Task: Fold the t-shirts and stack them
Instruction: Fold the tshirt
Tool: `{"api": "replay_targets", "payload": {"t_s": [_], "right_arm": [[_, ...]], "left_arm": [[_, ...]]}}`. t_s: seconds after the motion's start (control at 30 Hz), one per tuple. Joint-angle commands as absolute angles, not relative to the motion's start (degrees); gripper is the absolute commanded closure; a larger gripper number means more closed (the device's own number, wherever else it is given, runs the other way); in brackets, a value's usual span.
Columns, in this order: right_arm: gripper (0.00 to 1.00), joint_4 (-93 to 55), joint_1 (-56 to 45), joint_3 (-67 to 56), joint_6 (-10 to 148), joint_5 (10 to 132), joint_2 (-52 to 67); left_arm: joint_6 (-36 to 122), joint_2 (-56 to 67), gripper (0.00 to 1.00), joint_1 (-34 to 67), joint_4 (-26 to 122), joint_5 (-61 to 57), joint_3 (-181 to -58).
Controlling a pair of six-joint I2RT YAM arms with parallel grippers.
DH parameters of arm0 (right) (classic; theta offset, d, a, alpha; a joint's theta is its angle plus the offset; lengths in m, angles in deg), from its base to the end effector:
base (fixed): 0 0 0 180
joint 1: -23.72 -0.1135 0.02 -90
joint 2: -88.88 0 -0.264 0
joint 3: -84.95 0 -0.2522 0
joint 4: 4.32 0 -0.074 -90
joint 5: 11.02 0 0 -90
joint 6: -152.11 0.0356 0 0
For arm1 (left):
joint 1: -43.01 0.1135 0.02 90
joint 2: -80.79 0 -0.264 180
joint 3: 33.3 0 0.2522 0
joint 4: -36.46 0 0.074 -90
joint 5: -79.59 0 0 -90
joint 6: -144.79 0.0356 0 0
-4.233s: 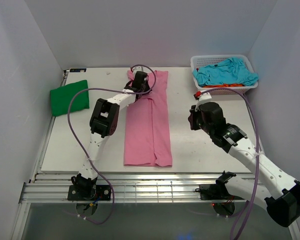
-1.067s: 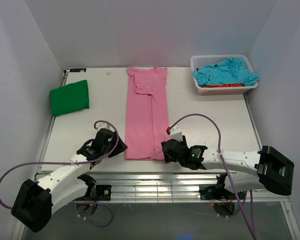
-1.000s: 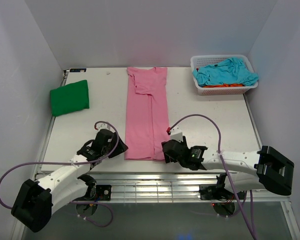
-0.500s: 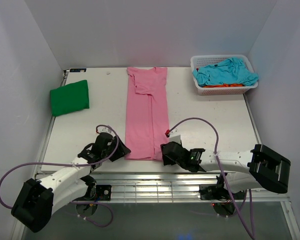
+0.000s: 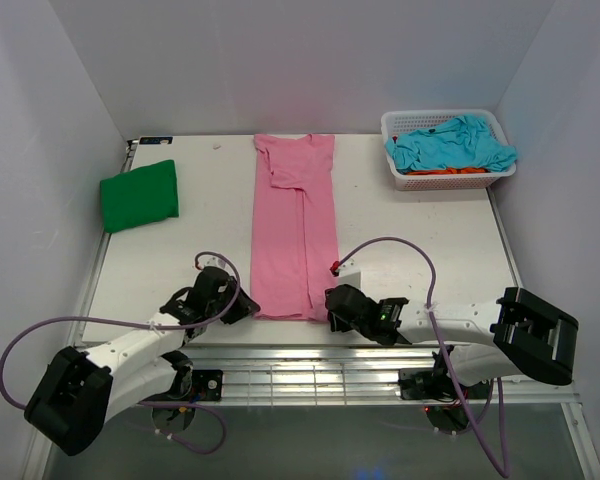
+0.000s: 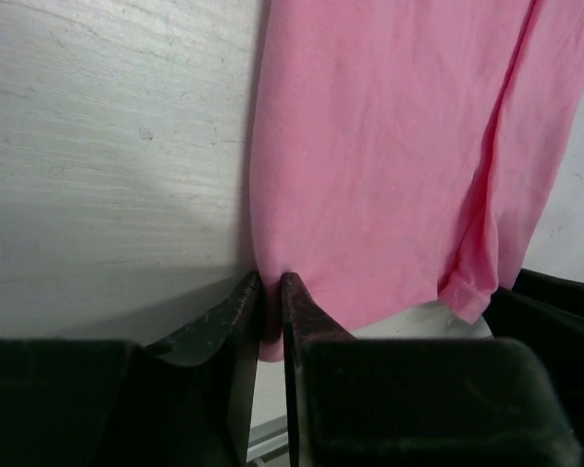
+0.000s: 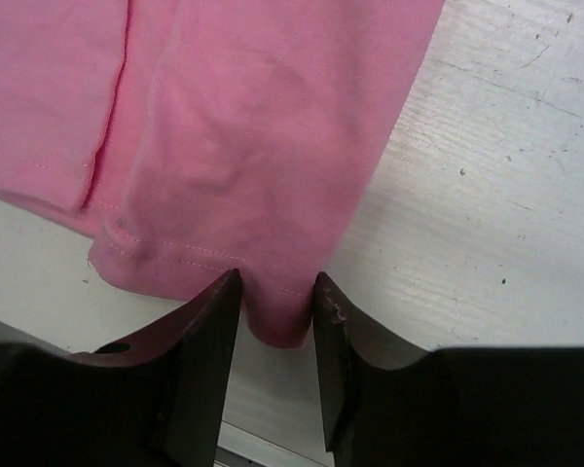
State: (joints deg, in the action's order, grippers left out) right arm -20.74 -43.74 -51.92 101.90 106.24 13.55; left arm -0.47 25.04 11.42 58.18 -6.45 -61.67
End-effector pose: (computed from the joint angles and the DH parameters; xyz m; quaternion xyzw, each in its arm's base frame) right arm 0.1057 0.2121 0.1552 -0.1366 0.9027 0.1457 0.3811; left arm 0.1410 -0.0896 0.1330 -0.1802 0.9190 -0.2635 0.2313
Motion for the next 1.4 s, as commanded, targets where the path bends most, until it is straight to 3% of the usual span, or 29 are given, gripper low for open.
{"api": "replay_targets", "payload": {"t_s": [0.0,0.07,0.2,0.33,0.67,1.03,1.37], "right_arm": [[0.61,-21.77,-43.6,-51.93,103.33,107.63,14.62],[0.73,-22.03,-43.51,-52.28,103.77,107.8,14.88],[0.84,-22.38,-43.51,-53.25,104.47,107.72,15.06],[0.92,-23.18,-43.51,-53.6,105.08,107.28,15.06],[0.92,-31.07,-47.11,-52.28,108.86,107.28,17.6],[0.92,-45.76,-59.49,-49.04,121.77,113.07,21.03],[0.92,-48.84,-59.34,-39.2,116.34,125.03,20.77]], "left_arm": [[-0.23,22.44,0.75,10.49,60.68,-6.98,-60.77],[-0.23,21.82,0.82,10.14,60.5,-7.51,-60.77],[-0.23,20.32,1.0,9.53,60.5,-8.04,-60.6],[-0.05,19.0,1.0,8.38,60.67,-8.13,-60.68],[-4.79,19.61,1.0,-3.64,73.67,-17.09,-64.73],[-25.95,28.67,1.0,-24.02,89.06,-27.34,-64.46],[-25.19,18.75,1.0,-26.51,95.92,-48.63,-81.59]]}}
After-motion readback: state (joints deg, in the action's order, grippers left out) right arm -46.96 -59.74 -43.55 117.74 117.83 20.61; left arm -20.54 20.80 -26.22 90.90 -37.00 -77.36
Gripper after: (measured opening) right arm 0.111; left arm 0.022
